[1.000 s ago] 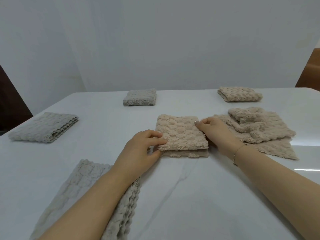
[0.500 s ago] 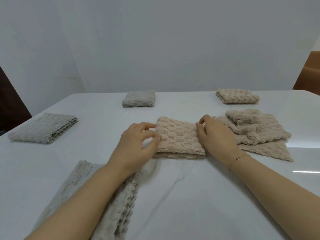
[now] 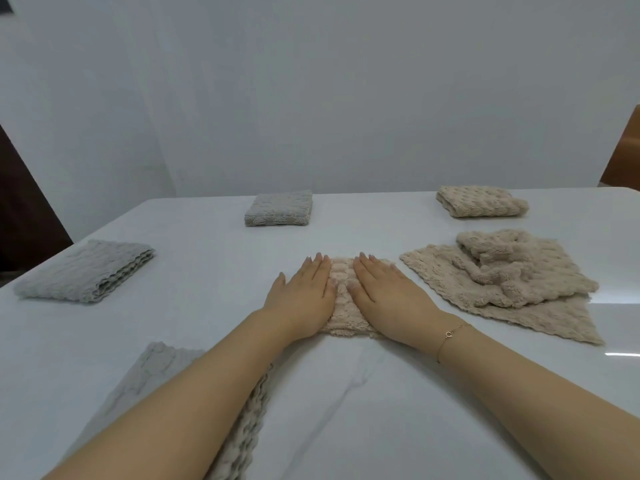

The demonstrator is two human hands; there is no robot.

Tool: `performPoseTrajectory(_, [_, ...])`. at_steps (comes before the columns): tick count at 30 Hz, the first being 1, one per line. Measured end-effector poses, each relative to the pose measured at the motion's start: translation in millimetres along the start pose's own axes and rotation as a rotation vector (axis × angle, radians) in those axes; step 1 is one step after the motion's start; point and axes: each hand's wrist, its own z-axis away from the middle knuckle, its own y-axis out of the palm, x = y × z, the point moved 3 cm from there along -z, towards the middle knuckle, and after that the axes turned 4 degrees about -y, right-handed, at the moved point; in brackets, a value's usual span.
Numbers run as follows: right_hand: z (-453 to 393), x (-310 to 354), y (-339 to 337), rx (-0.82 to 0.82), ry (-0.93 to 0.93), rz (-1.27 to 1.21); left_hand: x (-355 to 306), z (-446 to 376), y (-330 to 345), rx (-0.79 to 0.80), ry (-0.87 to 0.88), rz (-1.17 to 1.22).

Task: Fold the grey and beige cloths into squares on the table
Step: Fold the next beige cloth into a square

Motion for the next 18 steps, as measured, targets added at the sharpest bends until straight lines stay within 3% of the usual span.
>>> performPoseTrajectory(8, [1.2,0.8,2.0,-0.031,0.009,-0.039,2.1,1.2,1.8,-0.006,-0.043,0.152])
performPoseTrajectory(10, [4.2,0.2,-0.3,-0.058,0.007,-0.138,6.0,3.6,-1.9,-0.073,-0.044,0.332])
performPoseTrajectory(14, [10.7,-4.8,-12.4,-0.222,0.039,-0.47,17.5,13.3,-11.7,-0.058,-0.056,1.038])
performPoseTrajectory(18, [11.8,-12.7,-19.9,-0.35,0.185,-0.741,31.5,12.6,-11.0,0.051,-0.086,1.173])
